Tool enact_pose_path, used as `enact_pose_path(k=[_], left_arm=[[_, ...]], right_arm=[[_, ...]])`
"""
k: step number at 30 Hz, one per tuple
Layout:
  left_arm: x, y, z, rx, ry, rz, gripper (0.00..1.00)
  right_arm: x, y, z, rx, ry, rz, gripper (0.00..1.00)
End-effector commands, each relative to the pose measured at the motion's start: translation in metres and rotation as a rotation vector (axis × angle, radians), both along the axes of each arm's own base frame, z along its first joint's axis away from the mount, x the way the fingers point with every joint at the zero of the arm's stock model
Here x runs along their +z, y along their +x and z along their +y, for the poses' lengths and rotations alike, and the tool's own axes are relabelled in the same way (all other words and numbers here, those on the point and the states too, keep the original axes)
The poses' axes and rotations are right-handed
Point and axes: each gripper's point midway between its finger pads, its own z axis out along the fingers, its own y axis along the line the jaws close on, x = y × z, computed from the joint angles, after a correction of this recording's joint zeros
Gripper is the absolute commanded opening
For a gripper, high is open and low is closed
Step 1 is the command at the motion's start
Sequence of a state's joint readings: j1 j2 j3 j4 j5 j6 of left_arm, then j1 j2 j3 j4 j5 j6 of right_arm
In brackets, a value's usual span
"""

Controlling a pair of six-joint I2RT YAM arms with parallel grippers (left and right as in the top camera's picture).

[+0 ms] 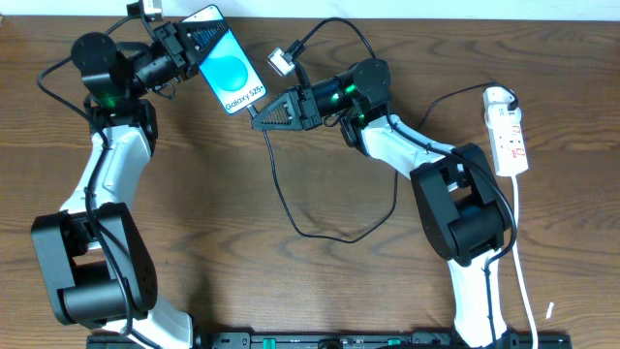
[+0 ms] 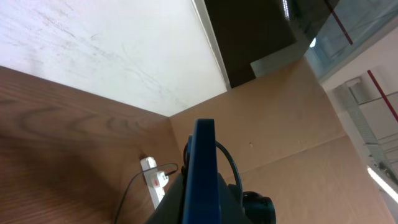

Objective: Plug charger to phone and switch on socket
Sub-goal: 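Push the held plug into the phone's bottom port with right gripper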

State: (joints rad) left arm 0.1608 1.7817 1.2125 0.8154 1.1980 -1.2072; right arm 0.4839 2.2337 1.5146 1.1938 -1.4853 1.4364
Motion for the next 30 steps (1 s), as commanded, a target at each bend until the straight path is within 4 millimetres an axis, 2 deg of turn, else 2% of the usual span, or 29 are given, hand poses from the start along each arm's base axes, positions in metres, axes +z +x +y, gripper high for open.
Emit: enact_pose_path(k=[1, 7, 26, 28, 30], left_arm=[[0.0222, -0.0199, -0.0160, -0.097, 0.027, -0.066, 0.07], [0.0211, -0.0243, -0.0184, -0.126, 0.033, -0.065, 0.08], [0.0218, -0.0213, -0.0167, -0.106, 0.029, -0.066, 0.07], [0.0219, -0.0207, -0.0160, -0.102, 0.029, -0.066, 0.07], [0.0221, -0.0201, -0.0155, -0.098, 0.028, -0.066, 0.07]], right_arm=[[0.0219, 0.0179, 0.0065, -0.122, 0.074, 0.003, 0.01], [0.0219, 0.0181, 0.0063, -0.123, 0.075, 0.001, 0.01], [0.0213, 0.0175, 0.0059, -0.119, 0.078, -0.018, 0.01], [0.0205, 0.0161, 0.0055, -0.111, 0.074, -0.020, 0.11], [0.0200, 0.0150, 0.0052, -0.105, 0.071, -0.021, 0.28]])
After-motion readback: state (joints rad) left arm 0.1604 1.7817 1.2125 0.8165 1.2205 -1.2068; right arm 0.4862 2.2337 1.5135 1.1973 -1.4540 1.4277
